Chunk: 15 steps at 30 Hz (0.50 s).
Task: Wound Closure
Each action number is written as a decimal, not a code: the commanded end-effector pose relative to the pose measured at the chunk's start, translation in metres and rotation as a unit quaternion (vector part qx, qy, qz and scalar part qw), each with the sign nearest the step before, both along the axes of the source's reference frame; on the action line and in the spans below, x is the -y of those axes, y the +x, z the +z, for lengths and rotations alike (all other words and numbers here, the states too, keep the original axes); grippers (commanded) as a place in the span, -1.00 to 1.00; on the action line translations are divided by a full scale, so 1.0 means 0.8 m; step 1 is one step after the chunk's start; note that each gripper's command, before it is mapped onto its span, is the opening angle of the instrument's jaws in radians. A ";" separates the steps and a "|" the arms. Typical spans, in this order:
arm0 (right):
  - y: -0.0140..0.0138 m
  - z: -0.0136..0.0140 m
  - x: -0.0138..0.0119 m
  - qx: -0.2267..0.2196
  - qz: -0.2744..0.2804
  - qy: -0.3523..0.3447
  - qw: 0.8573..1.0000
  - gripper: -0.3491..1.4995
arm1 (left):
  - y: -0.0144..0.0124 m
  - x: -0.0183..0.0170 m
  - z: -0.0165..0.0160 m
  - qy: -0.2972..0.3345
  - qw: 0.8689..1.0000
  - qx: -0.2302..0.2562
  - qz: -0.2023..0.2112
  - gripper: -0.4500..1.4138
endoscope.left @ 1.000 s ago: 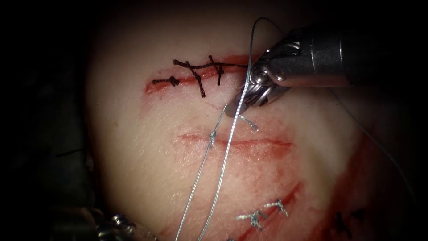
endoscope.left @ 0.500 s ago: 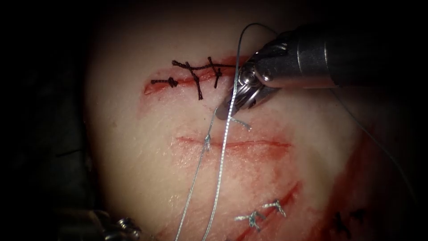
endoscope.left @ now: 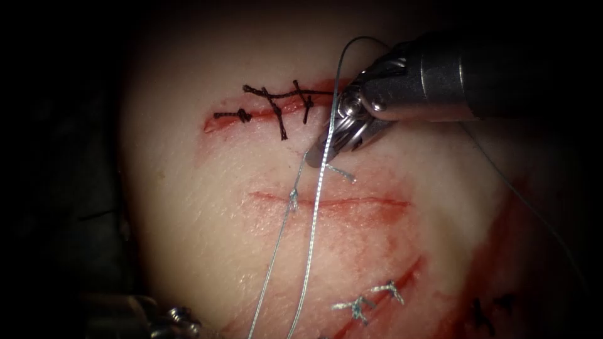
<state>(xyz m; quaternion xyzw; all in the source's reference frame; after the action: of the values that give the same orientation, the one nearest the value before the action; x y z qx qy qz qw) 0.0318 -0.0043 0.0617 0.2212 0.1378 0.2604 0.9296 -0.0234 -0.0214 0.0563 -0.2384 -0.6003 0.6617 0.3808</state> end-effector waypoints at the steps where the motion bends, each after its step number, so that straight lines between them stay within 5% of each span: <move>1: 0.0011 -0.0009 0.0009 -0.027 -0.037 -0.011 0.999 0.51 | -0.0005 -0.0017 0.0003 0.000 0.999 0.015 -0.033 -1.00; 4: 0.0002 -0.0028 0.0021 -0.082 -0.089 -0.027 0.992 0.76 | -0.0002 -0.0065 -0.0008 -0.017 0.995 0.026 -0.094 -1.00; 5: -0.0006 -0.0044 0.0025 -0.113 -0.091 -0.023 0.989 0.62 | 0.0003 -0.0090 -0.0016 -0.028 0.990 0.043 -0.129 -1.00; 12: -0.0027 -0.0106 0.0023 -0.155 0.022 -0.054 0.986 0.49 | 0.0016 -0.0170 -0.0041 -0.051 0.962 0.086 -0.255 -1.00; 13: -0.0030 -0.0120 0.0029 -0.160 0.064 -0.054 0.984 0.22 | 0.0019 -0.0188 -0.0047 -0.055 0.951 0.101 -0.288 -1.00; 14: -0.0031 -0.0132 0.0043 -0.186 0.110 -0.051 0.975 -0.69 | 0.0021 -0.0201 -0.0048 -0.055 0.940 0.113 -0.317 -1.00; 15: -0.0031 -0.0140 0.0059 -0.218 0.147 -0.039 0.964 -1.00 | 0.0022 -0.0208 -0.0048 -0.049 0.933 0.130 -0.333 -1.00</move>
<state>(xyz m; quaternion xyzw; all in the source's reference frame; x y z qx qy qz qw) 0.0286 -0.0080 0.0505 0.2076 0.3704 0.3281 0.8438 -0.0212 -0.0046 0.0520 -0.5248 -0.4955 0.4909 0.4880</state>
